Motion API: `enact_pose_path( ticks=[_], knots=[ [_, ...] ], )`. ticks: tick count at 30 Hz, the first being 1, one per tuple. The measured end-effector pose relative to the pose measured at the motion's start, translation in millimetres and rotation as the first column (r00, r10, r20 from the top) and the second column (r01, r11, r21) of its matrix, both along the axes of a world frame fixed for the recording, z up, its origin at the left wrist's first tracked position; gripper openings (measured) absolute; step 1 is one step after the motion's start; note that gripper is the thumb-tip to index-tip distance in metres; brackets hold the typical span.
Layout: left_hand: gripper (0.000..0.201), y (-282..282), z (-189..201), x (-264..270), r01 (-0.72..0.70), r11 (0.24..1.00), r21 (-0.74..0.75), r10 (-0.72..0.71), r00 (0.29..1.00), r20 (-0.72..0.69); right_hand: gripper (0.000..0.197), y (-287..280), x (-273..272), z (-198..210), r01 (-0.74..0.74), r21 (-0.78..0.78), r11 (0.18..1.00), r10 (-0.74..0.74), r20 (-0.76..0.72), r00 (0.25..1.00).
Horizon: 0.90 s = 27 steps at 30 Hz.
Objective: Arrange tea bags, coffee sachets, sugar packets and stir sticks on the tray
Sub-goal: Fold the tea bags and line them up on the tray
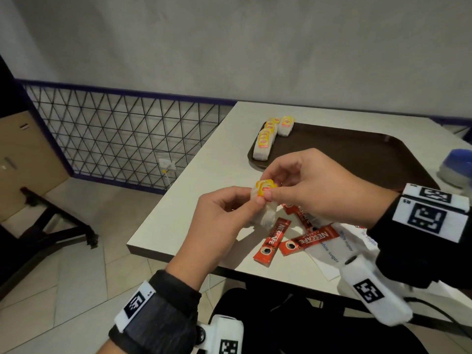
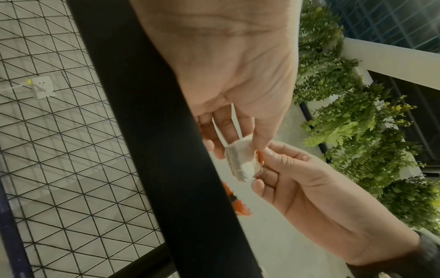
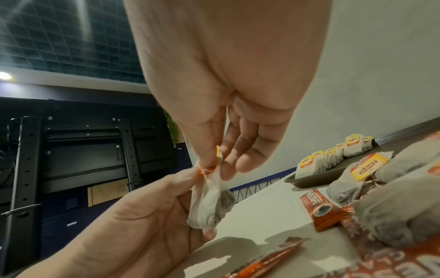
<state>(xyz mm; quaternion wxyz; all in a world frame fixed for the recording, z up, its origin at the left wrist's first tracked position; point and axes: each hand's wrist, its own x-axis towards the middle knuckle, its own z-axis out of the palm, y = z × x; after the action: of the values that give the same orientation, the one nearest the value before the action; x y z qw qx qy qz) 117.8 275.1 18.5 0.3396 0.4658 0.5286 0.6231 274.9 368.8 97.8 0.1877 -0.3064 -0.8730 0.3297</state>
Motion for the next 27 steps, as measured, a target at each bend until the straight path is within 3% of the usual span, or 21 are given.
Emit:
enact_pose_path(
  ticks=[15,22,27],
  knots=[
    [0.016,-1.8,0.7,-0.2,0.031,0.999,-0.029,-0.031,1.0,-0.004,0.01,3.5,3.2,6.1,0.017,-0.097,0.995,-0.009,0.087,0.996],
    [0.014,1.0,2.8,1.1,0.011,0.997,-0.072,-0.017,0.997,-0.074,0.018,25.7,6.5,24.2,-0.024,-0.224,0.974,0.087,0.278,0.957],
    [0.012,3.5,-3.2,-7.4,0.032,0.994,-0.102,-0.018,0.991,0.133,0.016,102.3,7.2,45.8,0.228,-0.237,0.944,-0.158,0.28,0.947]
  ],
)
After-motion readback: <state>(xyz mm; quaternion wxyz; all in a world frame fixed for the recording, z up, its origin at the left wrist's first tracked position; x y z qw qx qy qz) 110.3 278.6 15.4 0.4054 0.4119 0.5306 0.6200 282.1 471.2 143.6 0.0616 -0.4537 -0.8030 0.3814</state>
